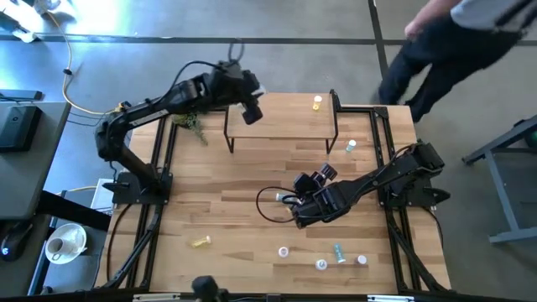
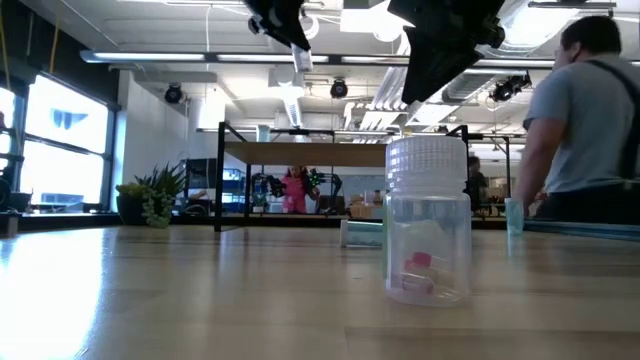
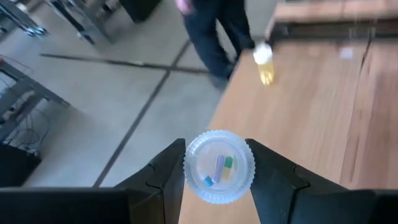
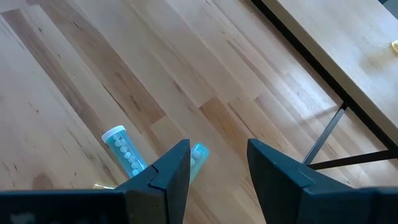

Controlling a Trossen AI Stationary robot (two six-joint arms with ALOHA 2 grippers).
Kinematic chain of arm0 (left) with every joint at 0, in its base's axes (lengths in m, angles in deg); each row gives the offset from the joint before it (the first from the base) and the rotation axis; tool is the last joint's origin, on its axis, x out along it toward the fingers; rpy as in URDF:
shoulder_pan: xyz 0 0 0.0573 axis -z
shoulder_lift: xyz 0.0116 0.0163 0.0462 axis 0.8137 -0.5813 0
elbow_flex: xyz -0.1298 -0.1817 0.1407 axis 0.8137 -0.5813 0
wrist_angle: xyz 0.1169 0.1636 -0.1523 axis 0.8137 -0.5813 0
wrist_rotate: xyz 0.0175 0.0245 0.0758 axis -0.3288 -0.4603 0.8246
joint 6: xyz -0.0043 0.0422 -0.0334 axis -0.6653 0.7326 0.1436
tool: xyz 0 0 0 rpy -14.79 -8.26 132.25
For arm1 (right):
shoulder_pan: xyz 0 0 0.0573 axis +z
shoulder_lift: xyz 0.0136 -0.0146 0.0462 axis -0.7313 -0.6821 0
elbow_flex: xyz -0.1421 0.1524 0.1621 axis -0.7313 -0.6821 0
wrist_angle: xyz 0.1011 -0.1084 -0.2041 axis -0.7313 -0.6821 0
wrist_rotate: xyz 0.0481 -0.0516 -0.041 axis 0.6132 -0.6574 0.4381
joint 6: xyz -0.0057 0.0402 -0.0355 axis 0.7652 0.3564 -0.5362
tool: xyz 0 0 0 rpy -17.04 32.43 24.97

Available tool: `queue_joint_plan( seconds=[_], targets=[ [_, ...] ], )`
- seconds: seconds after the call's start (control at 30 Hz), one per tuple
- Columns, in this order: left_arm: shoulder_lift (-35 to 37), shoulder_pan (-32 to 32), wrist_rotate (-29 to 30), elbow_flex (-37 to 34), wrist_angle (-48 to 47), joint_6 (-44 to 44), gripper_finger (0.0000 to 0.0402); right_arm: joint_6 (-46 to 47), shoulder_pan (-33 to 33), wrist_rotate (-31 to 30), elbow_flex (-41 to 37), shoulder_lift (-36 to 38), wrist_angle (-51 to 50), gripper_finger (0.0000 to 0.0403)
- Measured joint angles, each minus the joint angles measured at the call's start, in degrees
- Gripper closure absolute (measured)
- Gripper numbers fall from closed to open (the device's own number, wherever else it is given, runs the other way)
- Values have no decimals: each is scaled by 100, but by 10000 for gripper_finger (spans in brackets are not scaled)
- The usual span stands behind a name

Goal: Pick and place medicine bottles onto shelf by color
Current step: Put the left transparent pill bottle on the shelf

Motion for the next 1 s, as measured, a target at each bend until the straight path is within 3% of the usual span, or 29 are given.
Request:
queue_joint_plan(
  seconds=[0.27,0.47,0.83,1.0],
  targets=[
    [-645,-84,-212,228,-597,539,264,0,0,49,0,0,9,252],
    [-918,-378,-1075,248,-886,876,264,-4,0,52,0,2,13,252],
    [-1205,-1016,-2227,252,-791,710,264,-7,0,64,0,0,11,252],
    [-1396,-1213,-2365,252,-616,397,264,-9,0,67,0,1,11,252]
  ],
)
